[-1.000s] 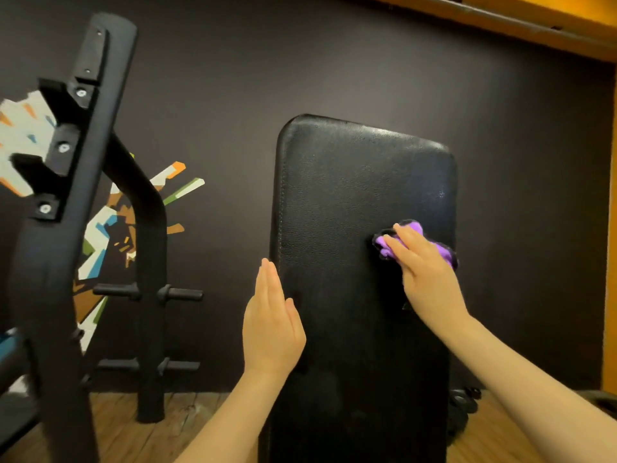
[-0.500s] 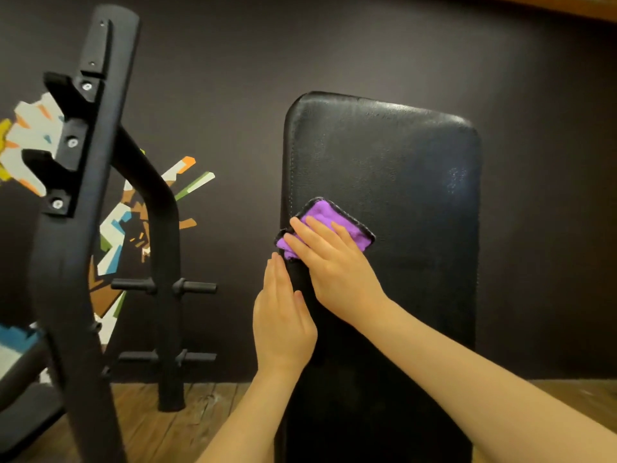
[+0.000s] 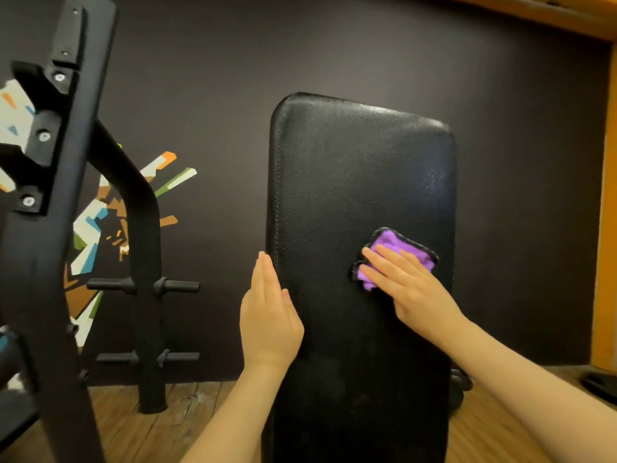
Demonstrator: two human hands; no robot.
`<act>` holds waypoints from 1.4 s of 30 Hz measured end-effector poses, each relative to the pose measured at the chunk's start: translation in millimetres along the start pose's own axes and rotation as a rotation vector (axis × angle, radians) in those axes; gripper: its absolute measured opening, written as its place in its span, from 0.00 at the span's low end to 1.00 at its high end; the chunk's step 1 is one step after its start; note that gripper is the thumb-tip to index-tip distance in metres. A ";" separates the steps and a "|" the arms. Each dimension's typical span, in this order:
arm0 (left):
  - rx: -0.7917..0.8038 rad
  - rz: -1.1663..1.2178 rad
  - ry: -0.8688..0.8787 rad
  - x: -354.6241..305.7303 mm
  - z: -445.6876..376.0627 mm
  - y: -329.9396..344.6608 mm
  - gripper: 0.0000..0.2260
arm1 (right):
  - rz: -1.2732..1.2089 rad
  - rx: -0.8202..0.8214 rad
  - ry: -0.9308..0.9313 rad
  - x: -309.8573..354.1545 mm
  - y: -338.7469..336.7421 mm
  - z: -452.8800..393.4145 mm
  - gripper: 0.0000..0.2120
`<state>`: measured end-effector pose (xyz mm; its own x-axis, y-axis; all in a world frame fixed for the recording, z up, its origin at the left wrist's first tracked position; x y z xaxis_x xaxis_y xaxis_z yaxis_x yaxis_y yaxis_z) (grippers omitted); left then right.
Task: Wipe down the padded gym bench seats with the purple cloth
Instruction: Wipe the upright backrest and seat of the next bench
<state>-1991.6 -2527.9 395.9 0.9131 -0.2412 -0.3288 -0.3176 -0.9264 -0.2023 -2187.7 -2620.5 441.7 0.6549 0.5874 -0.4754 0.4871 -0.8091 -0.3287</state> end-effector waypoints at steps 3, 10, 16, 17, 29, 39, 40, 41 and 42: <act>0.002 -0.001 0.003 -0.3 -0.1 -0.1 0.29 | 0.005 -0.018 0.180 -40.4 -7.5 34.3 0.29; -0.023 0.012 0.009 1.2 1.8 1.4 0.27 | 0.002 -0.058 0.393 -49.4 -21.5 42.3 0.30; -0.037 0.018 0.010 2.6 2.0 3.3 0.27 | -0.274 -0.041 0.586 -54.1 -13.7 20.8 0.24; -0.041 0.023 0.010 2.7 2.4 3.0 0.27 | -0.304 -0.048 0.620 -49.7 -11.2 27.3 0.25; 0.027 0.040 0.018 6.8 23.7 0.4 0.30 | -0.284 -0.152 0.480 6.9 -20.6 22.0 0.19; -0.028 0.139 0.041 15.2 26.8 5.7 0.29 | -0.288 -0.129 0.160 102.4 -2.8 -82.0 0.19; -0.035 0.152 0.043 17.0 27.0 6.9 0.28 | -0.293 -0.144 0.163 105.2 -1.1 -75.5 0.19; -0.041 0.167 0.049 18.2 27.2 8.1 0.27 | -0.281 -0.156 0.154 107.8 0.6 -68.0 0.19; -0.045 0.184 0.056 19.4 27.3 9.4 0.27 | -0.262 -0.162 0.136 110.7 2.3 -61.0 0.19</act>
<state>-1983.9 -2533.4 362.4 0.8537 -0.4227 -0.3042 -0.4703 -0.8767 -0.1014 -2078.8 -2556.3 438.1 0.5606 0.7810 -0.2753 0.7278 -0.6232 -0.2860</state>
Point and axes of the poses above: each hand's wrist, its own z-axis away from the middle knuckle, its own y-axis out of the palm, x = y × z, the point moved 4 cm from there along -z, towards the middle knuckle, and after that the axes turned 8 degrees about y, right-handed, at the moved point
